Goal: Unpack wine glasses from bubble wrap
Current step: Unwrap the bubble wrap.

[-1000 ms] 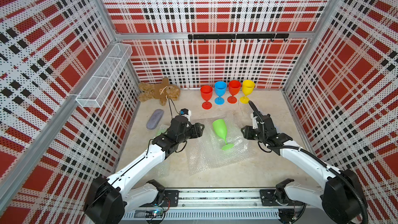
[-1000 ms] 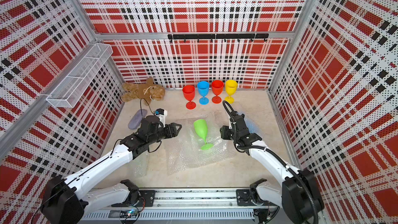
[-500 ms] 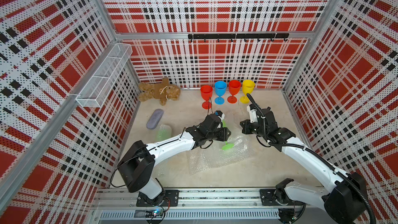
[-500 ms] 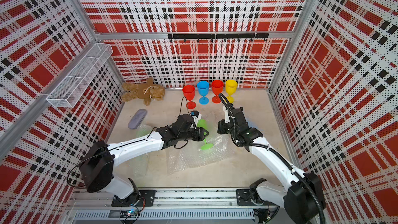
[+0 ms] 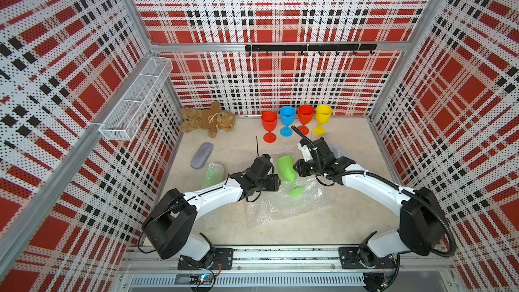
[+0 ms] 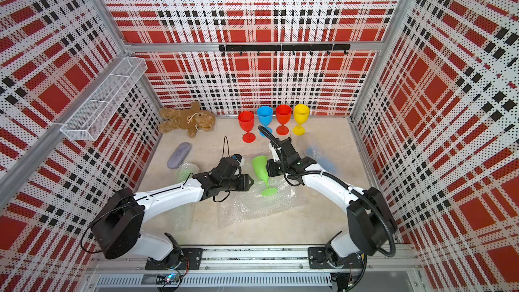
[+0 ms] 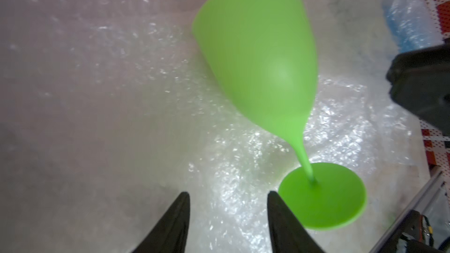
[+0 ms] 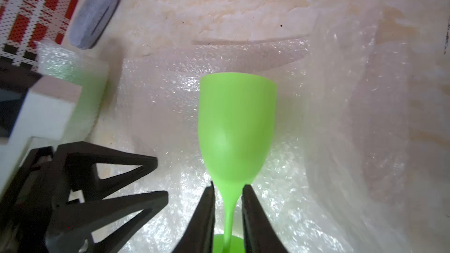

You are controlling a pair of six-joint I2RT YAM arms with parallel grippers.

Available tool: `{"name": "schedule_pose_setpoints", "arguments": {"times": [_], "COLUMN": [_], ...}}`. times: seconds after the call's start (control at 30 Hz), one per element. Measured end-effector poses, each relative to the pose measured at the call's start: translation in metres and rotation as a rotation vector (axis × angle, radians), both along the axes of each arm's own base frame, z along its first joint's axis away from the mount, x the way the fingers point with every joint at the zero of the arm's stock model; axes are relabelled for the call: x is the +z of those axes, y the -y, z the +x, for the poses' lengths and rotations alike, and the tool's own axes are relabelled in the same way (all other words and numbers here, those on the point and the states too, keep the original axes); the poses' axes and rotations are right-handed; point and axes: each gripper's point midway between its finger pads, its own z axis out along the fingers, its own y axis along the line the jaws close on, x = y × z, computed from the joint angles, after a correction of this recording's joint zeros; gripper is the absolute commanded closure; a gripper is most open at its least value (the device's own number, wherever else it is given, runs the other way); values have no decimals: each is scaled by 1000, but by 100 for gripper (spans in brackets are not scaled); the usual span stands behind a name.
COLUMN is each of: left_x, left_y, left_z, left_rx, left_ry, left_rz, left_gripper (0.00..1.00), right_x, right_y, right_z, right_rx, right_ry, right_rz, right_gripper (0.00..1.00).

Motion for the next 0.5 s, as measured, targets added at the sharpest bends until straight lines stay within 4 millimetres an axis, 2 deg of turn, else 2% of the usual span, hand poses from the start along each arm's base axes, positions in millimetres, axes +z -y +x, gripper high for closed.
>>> {"name": "schedule_pose_setpoints", "arguments": {"times": [0.17,0.33,0.43,0.5], "left_x": [-18,-33,-41,-46], "left_y": [-13,-21,-23,-23], "left_z": [1,2,3,5], "left_rx": [33,45,48,48], "left_ry": [-23,-34,-42,-49], "left_rz": [77,138,163,182], "left_gripper": [47,48,48,48], "right_x": [-25,-51,-72,-88], "right_y": [21,57,68,69], "right_z": [24,46,53,49], "right_rx": [-114,-247,-283,-285], "right_ry": [-4,-40,-79,-109], "right_rz": [-122,-158,-174,-183], "right_gripper": [78,79,79,79]}}
